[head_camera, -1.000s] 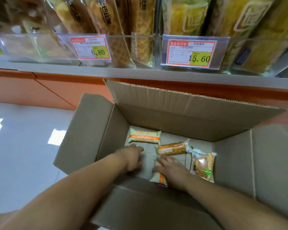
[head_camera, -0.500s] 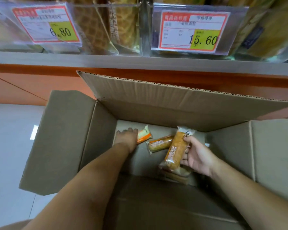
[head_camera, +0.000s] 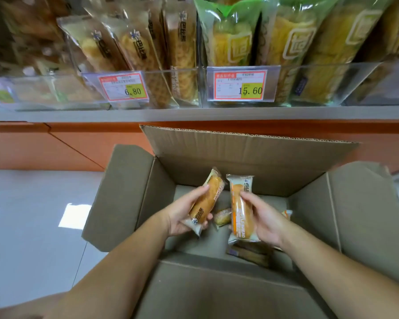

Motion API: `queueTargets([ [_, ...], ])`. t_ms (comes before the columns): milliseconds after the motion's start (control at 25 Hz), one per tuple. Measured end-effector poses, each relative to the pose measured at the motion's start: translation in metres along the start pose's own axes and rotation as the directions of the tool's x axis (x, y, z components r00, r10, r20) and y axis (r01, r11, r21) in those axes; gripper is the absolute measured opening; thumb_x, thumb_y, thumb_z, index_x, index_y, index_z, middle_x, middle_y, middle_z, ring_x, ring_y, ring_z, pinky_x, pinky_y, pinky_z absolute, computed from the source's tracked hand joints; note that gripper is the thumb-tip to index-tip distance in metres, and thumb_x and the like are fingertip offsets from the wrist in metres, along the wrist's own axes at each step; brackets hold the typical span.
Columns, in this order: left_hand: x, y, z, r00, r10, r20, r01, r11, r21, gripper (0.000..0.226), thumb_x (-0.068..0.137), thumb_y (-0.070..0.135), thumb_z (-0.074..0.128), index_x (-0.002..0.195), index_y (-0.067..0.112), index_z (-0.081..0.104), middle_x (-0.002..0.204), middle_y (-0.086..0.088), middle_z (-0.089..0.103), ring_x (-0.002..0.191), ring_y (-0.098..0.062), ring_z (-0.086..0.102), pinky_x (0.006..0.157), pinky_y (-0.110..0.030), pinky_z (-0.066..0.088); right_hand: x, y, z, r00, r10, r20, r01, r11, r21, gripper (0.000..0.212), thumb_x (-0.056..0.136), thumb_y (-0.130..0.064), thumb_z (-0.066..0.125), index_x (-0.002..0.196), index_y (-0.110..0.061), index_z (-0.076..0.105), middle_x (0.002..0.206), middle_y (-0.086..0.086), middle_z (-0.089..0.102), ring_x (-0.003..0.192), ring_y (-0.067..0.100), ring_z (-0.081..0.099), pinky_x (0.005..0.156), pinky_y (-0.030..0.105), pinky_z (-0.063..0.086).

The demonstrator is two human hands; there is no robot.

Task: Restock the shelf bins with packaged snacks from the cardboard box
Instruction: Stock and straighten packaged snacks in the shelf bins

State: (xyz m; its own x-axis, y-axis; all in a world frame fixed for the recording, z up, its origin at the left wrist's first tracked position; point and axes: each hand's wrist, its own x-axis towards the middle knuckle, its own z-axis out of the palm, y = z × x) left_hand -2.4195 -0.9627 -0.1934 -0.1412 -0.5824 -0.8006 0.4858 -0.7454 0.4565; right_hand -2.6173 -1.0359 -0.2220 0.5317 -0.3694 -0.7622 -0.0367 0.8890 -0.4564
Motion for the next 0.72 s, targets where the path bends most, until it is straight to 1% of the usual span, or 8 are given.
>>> queueTargets([
  [80,-0.021,0.005,0.013,0.996,0.079,0.045,-0.081,0.996,0.035,0.036,0.081,0.029,0.068,0.111,0.011,0.059,0.080,-0.006,0.063,0.065,-0.016,0.063,0.056,-0.026,0.056,-0.013,0.000,0.013,0.996,-0.054,0.064,0.053,0.998,0.020,0.051,0.080,-0.035,0.067,0.125,-0.011,0.059,0.109,0.018,0.069,0.100,0.035,0.067,0.085,0.051,0.054],
  [160,-0.043,0.010,0.021,0.984,0.141,0.108,-0.149,0.986,0.071,0.034,0.086,0.018,0.064,0.118,0.009,0.059,0.091,-0.012,0.071,0.073,-0.018,0.070,0.070,-0.032,0.060,-0.029,-0.004,0.024,0.986,-0.133,0.097,0.133,0.991,0.007,0.052,0.083,-0.032,0.065,0.130,-0.011,0.056,0.122,0.022,0.064,0.105,0.034,0.065,0.085,0.051,0.056],
  [240,-0.065,0.017,0.023,0.970,0.197,0.142,-0.212,0.972,0.099,0.034,0.093,0.015,0.058,0.126,0.007,0.058,0.107,-0.017,0.070,0.087,-0.022,0.072,0.086,-0.040,0.059,-0.047,-0.011,0.034,0.972,-0.203,0.122,0.204,0.979,0.001,0.046,0.087,-0.029,0.060,0.129,-0.012,0.057,0.121,0.021,0.065,0.103,0.032,0.067,0.078,0.045,0.059],
  [320,-0.086,0.028,0.025,0.964,0.225,0.143,-0.246,0.958,0.146,0.038,0.095,0.015,0.056,0.133,0.010,0.054,0.119,-0.017,0.068,0.099,-0.025,0.070,0.094,-0.044,0.054,-0.064,-0.017,0.041,0.955,-0.244,0.167,0.246,0.969,0.010,0.038,0.093,-0.029,0.053,0.128,-0.013,0.057,0.122,0.019,0.066,0.108,0.034,0.066,0.075,0.043,0.060],
  [480,-0.123,0.049,0.042,0.951,0.272,0.146,-0.303,0.913,0.273,0.031,0.094,0.013,0.059,0.125,0.012,0.054,0.105,-0.011,0.072,0.086,-0.019,0.069,0.088,-0.039,0.054,-0.091,-0.028,0.065,0.938,-0.299,0.178,0.310,0.950,-0.036,0.045,0.088,-0.027,0.058,0.129,-0.010,0.057,0.123,0.020,0.064,0.118,0.037,0.059,0.097,0.055,0.048],
  [560,-0.139,0.061,0.047,0.937,0.328,0.121,-0.349,0.852,0.389,0.037,0.087,0.012,0.068,0.119,0.017,0.051,0.104,-0.010,0.070,0.085,-0.019,0.069,0.083,-0.037,0.056,-0.107,-0.041,0.082,0.918,-0.356,0.176,0.383,0.912,-0.151,0.048,0.080,-0.024,0.064,0.126,-0.011,0.060,0.114,0.015,0.069,0.109,0.030,0.065,0.090,0.047,0.053],
  [640,-0.159,0.076,0.043,0.895,0.447,0.002,-0.381,0.760,0.527,0.048,0.084,0.016,0.074,0.121,0.023,0.044,0.109,-0.011,0.069,0.092,-0.024,0.072,0.090,-0.045,0.056,-0.126,-0.062,0.104,0.867,-0.473,0.154,0.498,0.819,-0.286,0.048,0.077,-0.022,0.068,0.123,-0.012,0.060,0.104,0.006,0.074,0.096,0.020,0.070,0.079,0.033,0.054],
  [720,-0.178,0.095,0.032,0.820,0.568,-0.076,-0.389,0.648,0.655,0.058,0.081,0.026,0.076,0.127,0.028,0.041,0.111,-0.007,0.068,0.096,-0.023,0.072,0.092,-0.049,0.056,-0.144,-0.092,0.130,0.776,-0.621,0.113,0.604,0.679,-0.416,0.041,0.079,-0.021,0.072,0.119,-0.018,0.061,0.104,-0.001,0.073,0.099,0.016,0.068,0.087,0.032,0.052],
])
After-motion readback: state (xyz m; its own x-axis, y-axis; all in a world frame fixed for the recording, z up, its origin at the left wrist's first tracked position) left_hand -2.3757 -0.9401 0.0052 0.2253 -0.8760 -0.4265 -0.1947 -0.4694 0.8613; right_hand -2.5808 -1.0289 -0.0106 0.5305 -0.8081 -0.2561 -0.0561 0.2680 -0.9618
